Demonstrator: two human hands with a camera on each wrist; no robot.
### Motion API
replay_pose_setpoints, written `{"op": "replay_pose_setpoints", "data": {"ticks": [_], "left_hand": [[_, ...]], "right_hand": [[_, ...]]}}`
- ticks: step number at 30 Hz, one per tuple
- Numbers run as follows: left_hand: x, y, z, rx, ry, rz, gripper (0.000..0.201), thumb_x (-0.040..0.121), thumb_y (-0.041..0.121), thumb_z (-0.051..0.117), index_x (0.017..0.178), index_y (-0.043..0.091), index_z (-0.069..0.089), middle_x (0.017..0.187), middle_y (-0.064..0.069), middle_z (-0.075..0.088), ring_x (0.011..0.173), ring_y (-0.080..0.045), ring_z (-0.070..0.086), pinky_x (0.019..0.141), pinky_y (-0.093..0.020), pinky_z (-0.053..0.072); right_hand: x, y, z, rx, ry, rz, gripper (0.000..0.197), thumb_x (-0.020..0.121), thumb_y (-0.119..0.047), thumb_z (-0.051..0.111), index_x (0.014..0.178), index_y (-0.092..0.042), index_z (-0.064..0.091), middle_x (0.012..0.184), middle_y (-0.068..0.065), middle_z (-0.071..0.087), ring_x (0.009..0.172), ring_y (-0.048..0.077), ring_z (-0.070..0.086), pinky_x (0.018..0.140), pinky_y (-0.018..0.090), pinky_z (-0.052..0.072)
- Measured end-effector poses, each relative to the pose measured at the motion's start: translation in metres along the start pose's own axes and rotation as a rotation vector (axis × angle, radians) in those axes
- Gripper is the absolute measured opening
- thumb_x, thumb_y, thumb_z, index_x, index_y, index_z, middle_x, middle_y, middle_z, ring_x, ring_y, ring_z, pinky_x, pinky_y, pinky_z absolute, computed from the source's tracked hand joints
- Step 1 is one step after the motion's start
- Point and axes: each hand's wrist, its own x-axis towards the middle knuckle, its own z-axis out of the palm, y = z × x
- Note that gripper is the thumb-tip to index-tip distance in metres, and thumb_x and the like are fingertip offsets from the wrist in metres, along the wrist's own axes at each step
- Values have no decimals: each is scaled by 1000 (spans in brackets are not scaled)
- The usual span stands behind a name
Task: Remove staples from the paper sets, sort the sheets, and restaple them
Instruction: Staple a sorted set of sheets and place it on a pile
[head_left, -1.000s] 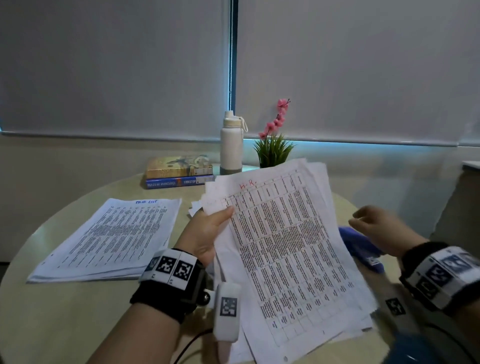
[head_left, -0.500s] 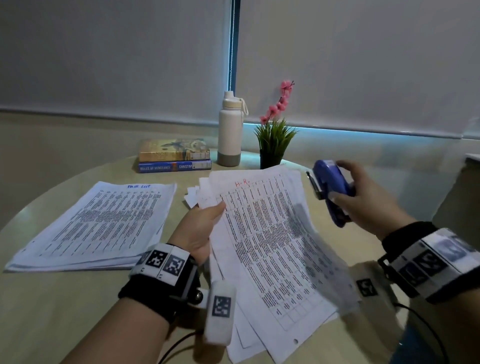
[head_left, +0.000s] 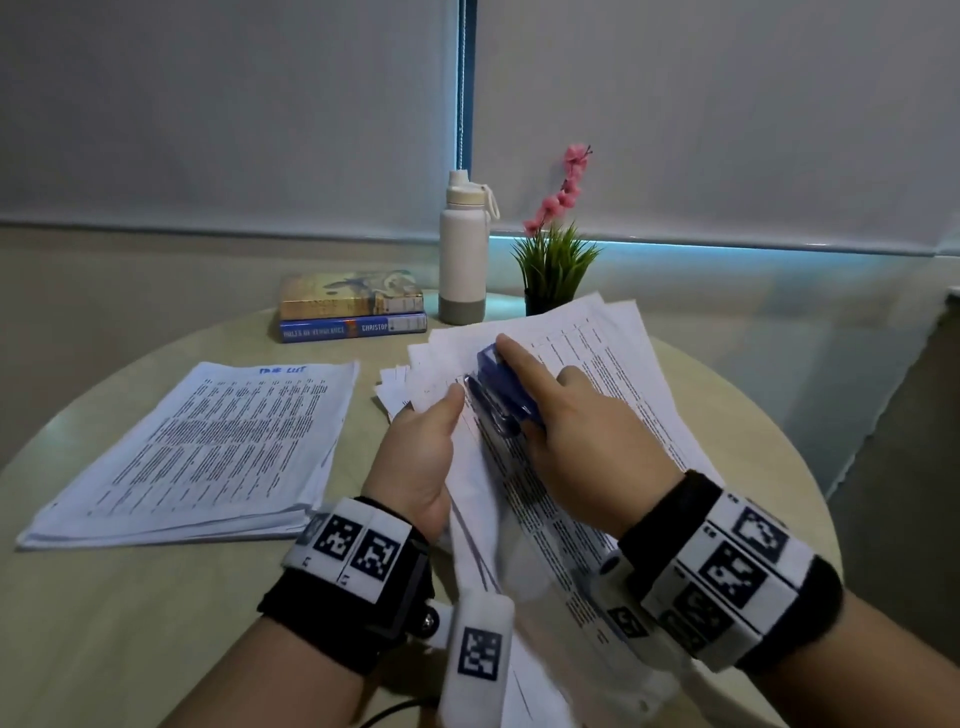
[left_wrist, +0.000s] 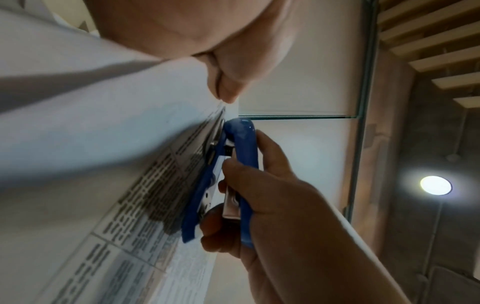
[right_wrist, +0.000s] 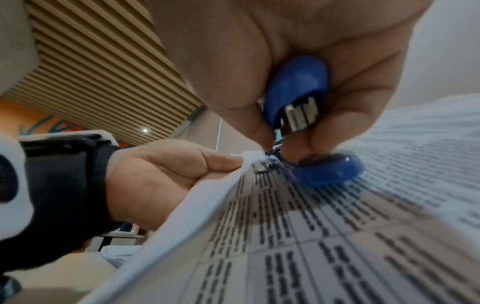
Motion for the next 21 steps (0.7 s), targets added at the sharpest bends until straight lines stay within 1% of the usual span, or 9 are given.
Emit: {"op": "replay_pose_setpoints", "data": {"ticks": [2,4,9,11,15,18,19,21], "left_hand": [[2,-1,-1,-8,20,3,31,102,16,43,124,5,62,115,-17,70,106,-35,67,94,-50,51],[2,-1,-1,-9,25,6,31,102,15,43,124,5,62,116,-18,69,107,-36,66,96,-53,50],[3,3,-3,-15,28,17,30,101,13,44,124,5,61,114,-19,70,102,-37,68,90,-53,53],[2,3,-3,-3,30,24,29,101,13,45,123,5,62,114,-20,70,102,-38,68,89,-54,53],[-1,2,-2,47,21,47,28,100,12,47,122,2,63,112,-19,70,102,-36,68,89,-49,54],[0,2,-2,79,38,55,27,100,11,47,121,1,62,111,-19,71,102,-36,68,90,-49,54],[0,1,-2,81,41,53,27,100,11,47,120,2,63,111,-20,71,102,-36,68,89,-48,54],[1,0,-2,80,39,54,26,100,10,47,119,2,64,110,-20,71,101,-36,69,89,-45,54]], "right_hand": [[1,1,4,-15,-1,16,66,94,-27,39,143,-50,2,104,7,46,78,34,57,68,39,47],[2,3,5,-17,6,9,66,94,-27,39,144,-49,2,106,8,47,81,35,57,71,40,48],[7,4,3,-4,12,-33,62,96,-29,36,143,-50,2,103,5,46,80,34,57,71,42,48],[7,2,3,-18,23,-48,61,97,-28,35,144,-49,2,104,5,46,80,33,57,71,42,49],[14,1,5,-34,54,-68,64,96,-25,37,145,-48,2,103,6,48,78,34,56,70,43,49],[18,-1,7,23,30,-37,64,96,-26,40,146,-46,4,108,7,50,83,34,56,73,42,48],[18,-2,7,4,36,-41,64,96,-27,39,146,-45,4,106,7,49,80,33,55,70,40,47],[17,-7,7,-100,83,-80,60,96,-31,32,147,-44,5,97,4,42,67,32,47,56,35,39]]}}
